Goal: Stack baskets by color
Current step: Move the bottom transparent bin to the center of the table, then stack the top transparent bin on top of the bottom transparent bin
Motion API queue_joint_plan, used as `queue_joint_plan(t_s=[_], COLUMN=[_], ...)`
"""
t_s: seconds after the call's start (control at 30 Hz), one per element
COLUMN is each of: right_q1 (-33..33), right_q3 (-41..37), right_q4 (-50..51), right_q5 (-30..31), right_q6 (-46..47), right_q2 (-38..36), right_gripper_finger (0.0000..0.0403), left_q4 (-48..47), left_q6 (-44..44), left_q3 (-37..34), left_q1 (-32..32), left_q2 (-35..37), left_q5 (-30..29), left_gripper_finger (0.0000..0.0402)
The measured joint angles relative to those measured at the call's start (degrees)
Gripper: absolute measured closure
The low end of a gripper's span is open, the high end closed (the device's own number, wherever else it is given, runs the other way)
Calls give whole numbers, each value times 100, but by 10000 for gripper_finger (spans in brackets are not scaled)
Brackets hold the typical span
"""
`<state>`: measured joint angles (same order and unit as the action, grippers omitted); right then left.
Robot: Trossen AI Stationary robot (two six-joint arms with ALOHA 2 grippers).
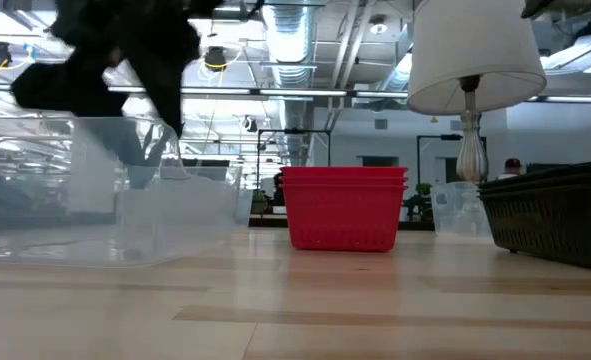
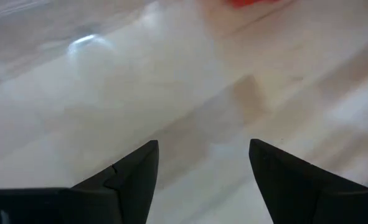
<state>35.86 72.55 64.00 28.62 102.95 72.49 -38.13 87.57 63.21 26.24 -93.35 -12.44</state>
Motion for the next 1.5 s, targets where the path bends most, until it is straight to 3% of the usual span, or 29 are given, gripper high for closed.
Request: queue_joint_plan(t_s=[0.13,0.23,0.3,0.43,0.53,0.83,1.0,1.13,1.27,1.5], right_q1=[-157,-307,-407,-582,-700,-748,-704,-702,-694,-579], right_q3=[0,1,0,2,2,2,2,0,7,2], right_q4=[-216,-513,-687,-834,-906,-1044,-1112,-1128,-1276,-1224], right_q5=[-1,0,0,0,-1,-190,-438,-618,-663,-772], right_q6=[-208,-568,-784,-1039,-1175,-1199,-1214,-1214,-1200,-1195], right_q2=[0,0,0,0,64,470,787,956,984,929], right_gripper_finger=[252,250,251,255,256,253,257,259,258,262], left_q4=[-133,-753,-1593,-3821,-4600,-4081,-3551,-2609,-1878,-1704], left_q6=[-362,-811,-918,-656,-663,-2832,-5252,-7244,-8654,-9736], left_q3=[462,1004,1426,2079,2055,1371,1094,831,576,243], left_q1=[-2,-2,2,-190,-758,-2925,-3962,-4447,-4755,-5164], left_q2=[338,679,920,1232,1418,1500,1401,1347,1192,872], left_q5=[-27,-158,-569,-1932,-2056,-1477,-852,-126,13,901], left_gripper_finger=[164,164,164,164,164,164,164,164,164,164])
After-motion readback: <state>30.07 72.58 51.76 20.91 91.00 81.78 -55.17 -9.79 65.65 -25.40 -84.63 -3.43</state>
